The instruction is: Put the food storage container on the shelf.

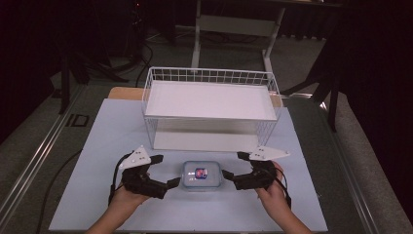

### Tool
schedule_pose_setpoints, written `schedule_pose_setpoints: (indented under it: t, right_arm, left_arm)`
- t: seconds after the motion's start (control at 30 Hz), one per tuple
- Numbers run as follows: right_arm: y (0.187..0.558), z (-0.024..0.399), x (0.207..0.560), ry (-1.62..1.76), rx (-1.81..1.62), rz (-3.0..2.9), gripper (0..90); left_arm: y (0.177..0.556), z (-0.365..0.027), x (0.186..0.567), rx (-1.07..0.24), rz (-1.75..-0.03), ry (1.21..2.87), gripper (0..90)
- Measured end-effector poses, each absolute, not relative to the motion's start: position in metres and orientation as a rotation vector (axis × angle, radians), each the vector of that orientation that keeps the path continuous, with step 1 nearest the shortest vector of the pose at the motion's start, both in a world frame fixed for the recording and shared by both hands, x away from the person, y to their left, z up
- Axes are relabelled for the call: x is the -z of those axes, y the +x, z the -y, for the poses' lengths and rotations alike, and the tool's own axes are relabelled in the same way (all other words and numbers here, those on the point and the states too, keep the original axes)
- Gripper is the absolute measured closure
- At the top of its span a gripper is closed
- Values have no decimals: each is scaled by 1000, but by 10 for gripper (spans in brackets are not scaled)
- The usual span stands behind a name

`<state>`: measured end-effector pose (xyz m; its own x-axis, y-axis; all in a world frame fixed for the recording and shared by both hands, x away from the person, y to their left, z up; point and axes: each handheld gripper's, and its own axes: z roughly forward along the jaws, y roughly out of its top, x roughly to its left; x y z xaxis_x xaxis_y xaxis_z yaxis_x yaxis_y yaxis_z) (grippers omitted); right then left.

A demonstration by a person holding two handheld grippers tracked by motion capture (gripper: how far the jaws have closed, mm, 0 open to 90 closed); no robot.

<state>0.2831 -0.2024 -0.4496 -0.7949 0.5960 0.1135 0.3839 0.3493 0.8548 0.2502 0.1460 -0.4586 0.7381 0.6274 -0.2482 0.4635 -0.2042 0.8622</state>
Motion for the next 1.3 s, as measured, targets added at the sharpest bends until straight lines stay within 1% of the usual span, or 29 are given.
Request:
schedule_pose_setpoints:
  t: [0.1, 0.13, 0.2, 0.23, 0.27, 0.3, 0.37, 0.47, 0.5, 0.53, 0.63, 0.7, 0.77, 0.87, 0.9, 0.93, 0.97, 1.03, 1.1, 1.17, 1.2, 1.23, 1.3]
  right_arm:
    - [289, 195, 457, 969, -1346, -2378, 110]
    - [289, 195, 457, 969, -1346, -2378, 110]
    - [298, 191, 469, 1117, -1368, -2411, 112]
    - [298, 191, 469, 1117, -1368, -2411, 112]
    - [300, 191, 472, 1159, -1390, -2420, 133]
    - [303, 189, 478, 1215, -1386, -2442, 135]
    - [304, 186, 483, 1244, -1377, -2467, 138]
    - [305, 184, 492, 1325, -1380, -2490, 152]
    - [306, 184, 495, 1347, -1378, -2496, 153]
    - [306, 184, 495, 1347, -1378, -2496, 153]
    - [311, 183, 504, 1451, -1388, -2526, 162]
    - [313, 183, 507, 1490, -1388, -2536, 162]
    - [316, 184, 509, 1535, -1394, -2549, 192]
    - [317, 183, 511, 1562, -1400, -2559, 193]
    - [317, 182, 513, 1570, -1386, -2578, 206]
    - [317, 182, 513, 1570, -1386, -2578, 206]
    - [317, 181, 515, 1593, -1393, -2591, 220]
    - [317, 181, 516, 1598, -1402, -2603, 225]
    - [317, 181, 518, 1609, -1406, -2608, 229]
    - [316, 180, 521, 1630, -1416, -2624, 288]
    - [315, 180, 521, 1644, -1414, -2631, 296]
    - [315, 180, 521, 1644, -1414, -2631, 296]
    - [314, 179, 522, 1645, -1404, -2628, 324]
  left_arm:
    - [259, -141, 467, -148, -895, 1873, 13]
    - [264, -138, 474, -111, -929, 1862, 13]
    - [277, -138, 488, 46, -1045, 1809, 39]
    - [277, -138, 488, 46, -1045, 1809, 46]
    - [279, -137, 492, 68, -1064, 1794, 46]
    - [282, -135, 497, 100, -1094, 1799, 51]
    - [283, -134, 500, 97, -1101, 1801, 53]
    - [285, -130, 507, 136, -1132, 1787, 60]
    - [289, -129, 512, 186, -1155, 1764, 62]
    - [289, -129, 512, 186, -1155, 1764, 65]
    - [294, -125, 520, 236, -1206, 1761, 125]
    - [295, -125, 522, 249, -1219, 1754, 132]
    - [297, -123, 525, 280, -1229, 1753, 149]
    - [299, -121, 529, 313, -1247, 1743, 155]
    - [299, -120, 531, 332, -1252, 1741, 164]
    - [299, -120, 531, 332, -1252, 1741, 183]
    - [299, -120, 533, 340, -1247, 1742, 221]
    - [299, -119, 533, 341, -1241, 1749, 239]
    - [299, -119, 533, 344, -1235, 1751, 309]
    - [299, -118, 534, 345, -1245, 1754, 342]
    - [299, -119, 536, 354, -1258, 1752, 365]
    - [299, -119, 536, 354, -1258, 1752, 365]
    - [299, -120, 537, 369, -1261, 1743, 369]
